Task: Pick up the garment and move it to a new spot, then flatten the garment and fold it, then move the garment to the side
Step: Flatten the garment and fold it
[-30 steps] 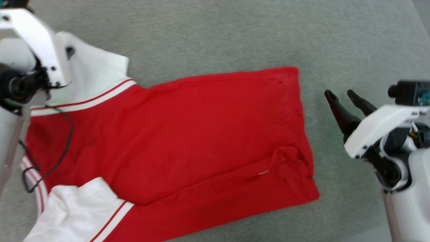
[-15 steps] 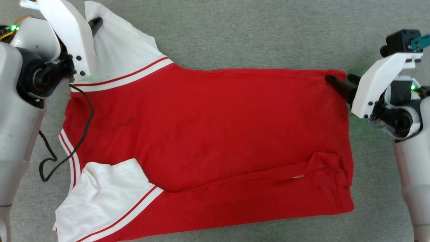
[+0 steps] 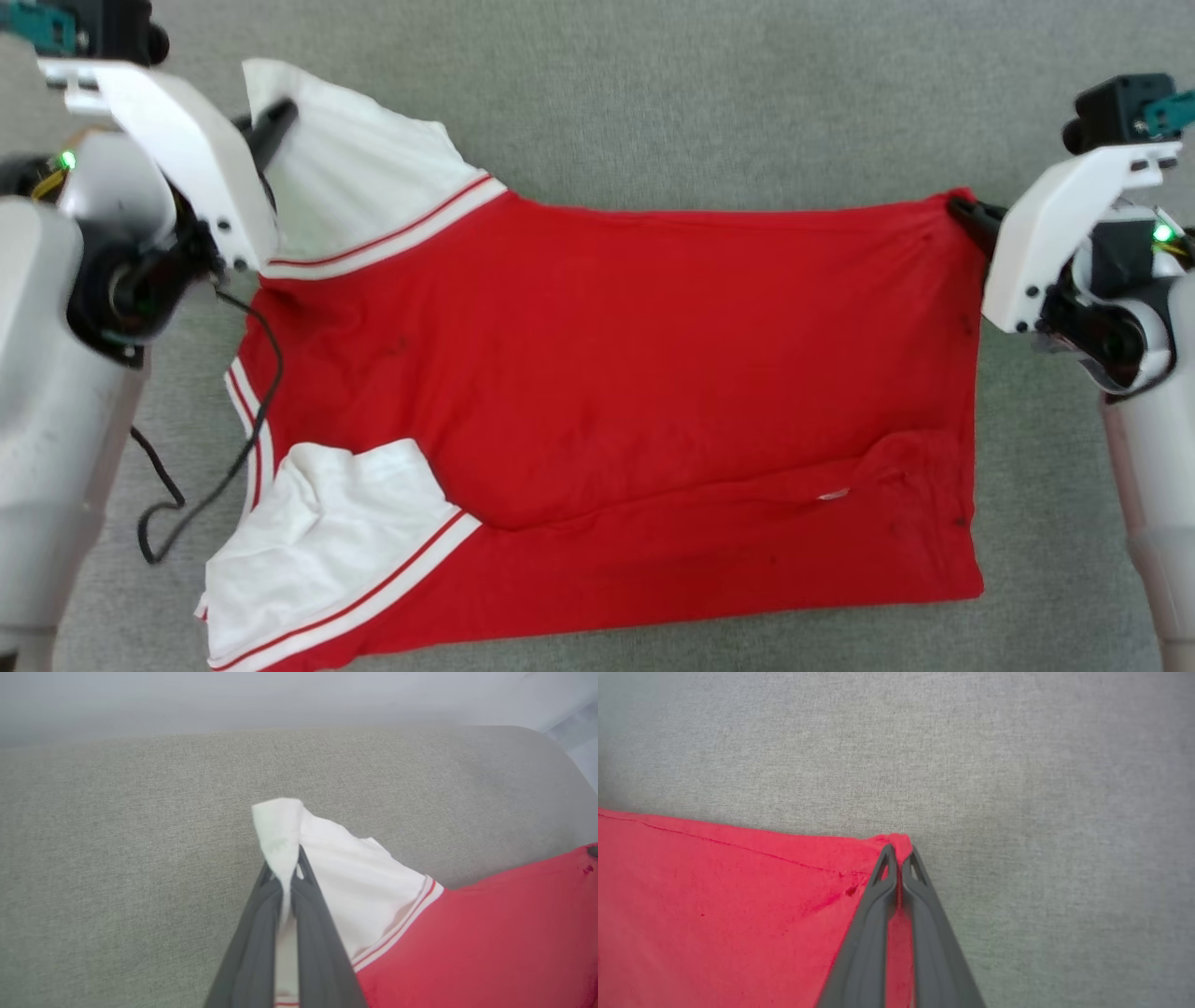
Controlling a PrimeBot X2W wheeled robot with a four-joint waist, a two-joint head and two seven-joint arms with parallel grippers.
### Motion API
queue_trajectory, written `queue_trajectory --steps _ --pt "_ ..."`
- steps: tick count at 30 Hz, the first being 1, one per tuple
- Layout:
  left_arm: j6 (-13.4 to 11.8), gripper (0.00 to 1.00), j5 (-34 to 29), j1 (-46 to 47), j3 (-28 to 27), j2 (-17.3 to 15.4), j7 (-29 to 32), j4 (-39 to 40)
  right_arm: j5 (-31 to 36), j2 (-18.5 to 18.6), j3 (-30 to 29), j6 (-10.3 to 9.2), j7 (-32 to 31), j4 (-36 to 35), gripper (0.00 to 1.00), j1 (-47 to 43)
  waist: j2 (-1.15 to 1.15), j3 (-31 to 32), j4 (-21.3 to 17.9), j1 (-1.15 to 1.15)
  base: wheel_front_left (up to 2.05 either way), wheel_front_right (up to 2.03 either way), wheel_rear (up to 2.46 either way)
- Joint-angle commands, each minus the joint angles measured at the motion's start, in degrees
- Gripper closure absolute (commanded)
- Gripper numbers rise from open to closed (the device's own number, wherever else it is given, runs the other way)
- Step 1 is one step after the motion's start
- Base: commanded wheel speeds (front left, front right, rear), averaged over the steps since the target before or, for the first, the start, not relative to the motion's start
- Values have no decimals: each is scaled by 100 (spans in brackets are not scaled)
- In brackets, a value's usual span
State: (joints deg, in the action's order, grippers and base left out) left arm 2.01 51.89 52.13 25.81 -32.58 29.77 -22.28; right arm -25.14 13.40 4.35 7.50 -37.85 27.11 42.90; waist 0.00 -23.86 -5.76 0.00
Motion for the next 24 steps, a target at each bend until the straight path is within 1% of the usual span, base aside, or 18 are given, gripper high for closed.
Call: queue_trajectory --steps 1,6,8,12,15,18,21,22,23,24 --pt "-29 100 35 -256 -58 -30 -145 88 21 103 -29 -2 70 -165 100 -236 0 307 81 0 0 0 0" --pt "-149 100 210 -1159 -253 -88 -619 537 -22 201 -157 -2 182 -727 100 -930 0 783 235 0 0 0 0" --pt "-192 100 268 -1587 -292 -161 -731 761 -28 213 -210 -2 191 -917 100 -1278 0 948 300 0 0 0 0" --pt "-400 100 361 -2461 -340 -237 -924 1177 -67 150 -318 -2 258 -1182 100 -1960 0 1254 407 0 0 0 0" --pt "-605 100 497 -3180 -369 -195 -1044 1418 -109 66 -491 -3 308 -1213 100 -2477 0 1428 470 0 0 0 0" --pt "-776 100 689 -3857 -389 -139 -1105 1491 -149 -46 -641 -2 359 -1200 100 -2900 0 1530 503 0 0 0 0" --pt "-830 100 896 -4318 -364 -25 -1080 1445 -106 -109 -673 -2 411 -1131 100 -3246 0 1530 499 0 0 0 0" --pt "-814 91 959 -4429 -332 13 -1046 1417 -47 -114 -677 -3 441 -1102 70 -3342 0 1522 494 0 0 0 0" --pt "-814 91 959 -4429 -332 13 -1046 1417 -47 -114 -677 -3 441 -1102 70 -3342 0 1522 494 0 0 0 0" --pt "-800 59 1003 -4492 -326 46 -1054 1390 -24 -157 -704 -2 464 -1067 40 -3418 0 1513 488 0 0 0 0"
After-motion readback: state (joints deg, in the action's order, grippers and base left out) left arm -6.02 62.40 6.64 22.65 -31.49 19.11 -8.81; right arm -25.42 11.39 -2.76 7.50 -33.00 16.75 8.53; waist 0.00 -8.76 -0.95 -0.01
